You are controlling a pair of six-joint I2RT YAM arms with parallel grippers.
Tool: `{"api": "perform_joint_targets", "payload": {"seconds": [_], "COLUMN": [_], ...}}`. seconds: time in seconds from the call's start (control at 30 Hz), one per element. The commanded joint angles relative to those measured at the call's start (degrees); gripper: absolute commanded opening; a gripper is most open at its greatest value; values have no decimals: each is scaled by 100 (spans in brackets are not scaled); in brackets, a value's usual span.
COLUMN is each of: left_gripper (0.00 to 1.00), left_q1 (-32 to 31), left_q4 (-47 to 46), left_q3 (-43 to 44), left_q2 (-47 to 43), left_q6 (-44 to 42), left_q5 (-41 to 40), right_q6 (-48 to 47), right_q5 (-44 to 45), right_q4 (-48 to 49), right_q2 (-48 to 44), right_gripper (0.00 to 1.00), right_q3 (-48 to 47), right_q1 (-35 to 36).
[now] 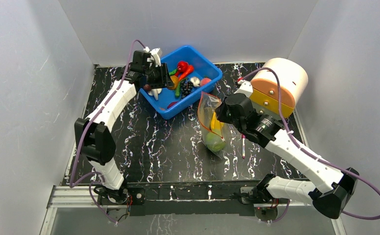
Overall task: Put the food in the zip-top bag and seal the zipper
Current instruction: Pick up the fake fruit from the bin, then place the fake fruit in the zipper food storage bag.
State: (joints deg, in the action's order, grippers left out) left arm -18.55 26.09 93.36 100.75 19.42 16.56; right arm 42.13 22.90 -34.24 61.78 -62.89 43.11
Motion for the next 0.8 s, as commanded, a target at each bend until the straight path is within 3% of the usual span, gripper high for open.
{"api": "perform_joint_targets", "payload": {"seconds": [0.0,0.5,0.77], "left_gripper": [26,27,27], "left_q1": [-25,-301,-1010], "left_q4": [-140,-1603,-2038], "left_q3": [-276,-1593,-2025], "left_q2": [-651,-1842,-2143], "left_q6": [354,1933,2329], "left_q5": [897,3060,2940], "right_q6": [52,357,364], "right_q5": [219,400,340], "right_q4": [386,617,603], "right_q2": [209,582,582], "right_gripper": [0,0,0], "right_q3": [-358,-739,-783], "right_q1": [-2,2,3]}}
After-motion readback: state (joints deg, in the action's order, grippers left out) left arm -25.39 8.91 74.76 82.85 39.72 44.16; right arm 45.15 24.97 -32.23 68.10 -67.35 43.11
